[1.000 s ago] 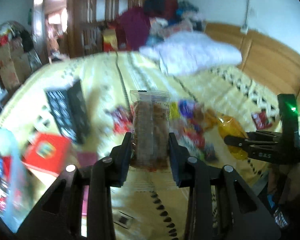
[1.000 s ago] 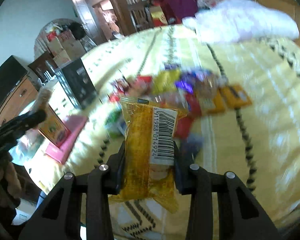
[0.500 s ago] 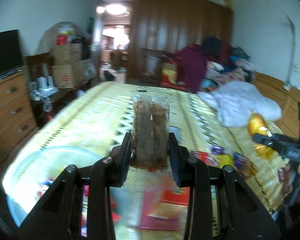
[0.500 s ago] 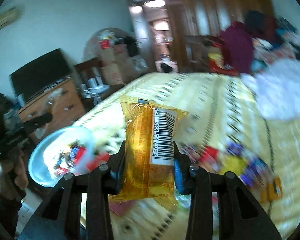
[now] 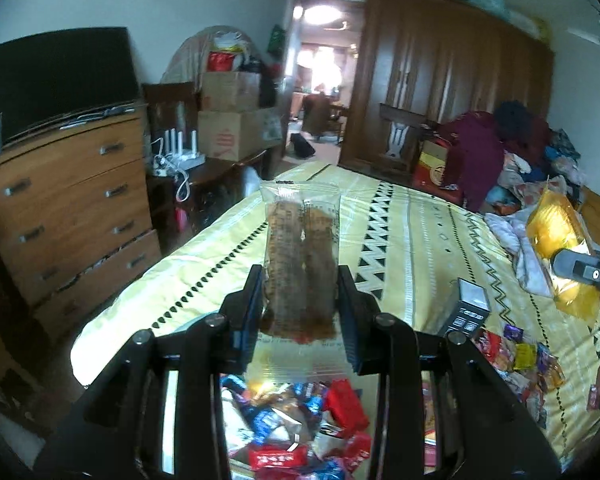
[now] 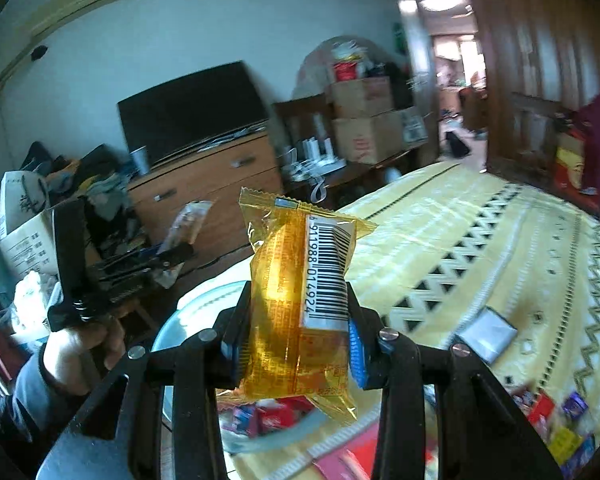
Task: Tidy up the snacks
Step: 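Carry the clear brown packet and yellow barcode bag over the glass bowl, then hold both packets above the glass bowl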
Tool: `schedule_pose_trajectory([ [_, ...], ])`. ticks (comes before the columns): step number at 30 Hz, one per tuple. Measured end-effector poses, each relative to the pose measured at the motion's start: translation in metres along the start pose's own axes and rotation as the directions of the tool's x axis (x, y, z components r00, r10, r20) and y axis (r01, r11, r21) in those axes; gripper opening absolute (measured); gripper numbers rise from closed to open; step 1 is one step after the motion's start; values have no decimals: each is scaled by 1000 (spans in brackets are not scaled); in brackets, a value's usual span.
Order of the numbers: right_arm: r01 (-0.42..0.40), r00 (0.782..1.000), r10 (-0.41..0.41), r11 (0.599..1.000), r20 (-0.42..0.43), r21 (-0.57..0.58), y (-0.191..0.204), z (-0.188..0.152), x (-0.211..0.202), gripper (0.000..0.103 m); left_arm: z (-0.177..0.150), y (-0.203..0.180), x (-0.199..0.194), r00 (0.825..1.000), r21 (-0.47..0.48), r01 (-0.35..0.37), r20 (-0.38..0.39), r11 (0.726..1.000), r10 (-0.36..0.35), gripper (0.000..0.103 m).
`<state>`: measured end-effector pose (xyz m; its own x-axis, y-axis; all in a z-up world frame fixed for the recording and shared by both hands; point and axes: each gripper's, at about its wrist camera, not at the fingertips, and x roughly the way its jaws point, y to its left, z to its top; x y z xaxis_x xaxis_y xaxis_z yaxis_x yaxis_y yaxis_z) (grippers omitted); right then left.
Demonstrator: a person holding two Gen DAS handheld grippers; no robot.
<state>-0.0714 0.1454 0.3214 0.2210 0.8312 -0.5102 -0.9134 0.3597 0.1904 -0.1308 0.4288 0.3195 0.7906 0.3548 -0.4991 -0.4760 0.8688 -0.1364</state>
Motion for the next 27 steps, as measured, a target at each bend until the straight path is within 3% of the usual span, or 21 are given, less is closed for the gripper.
schedule_pose_trajectory([
  [5,-70,997,71,997,-39,33,13,12,46,41,-4,13,18,998,2,-32,-48,999,32,35],
  [10,-84,994,86,996,-73,35,21,8,77,41,-8,21,33,997,-9,-35,-71,999,35,35],
  [27,-65,993,70,996,-95,54,14,-3,86,41,-5,34,38,996,-8,-34,-81,999,33,35],
])
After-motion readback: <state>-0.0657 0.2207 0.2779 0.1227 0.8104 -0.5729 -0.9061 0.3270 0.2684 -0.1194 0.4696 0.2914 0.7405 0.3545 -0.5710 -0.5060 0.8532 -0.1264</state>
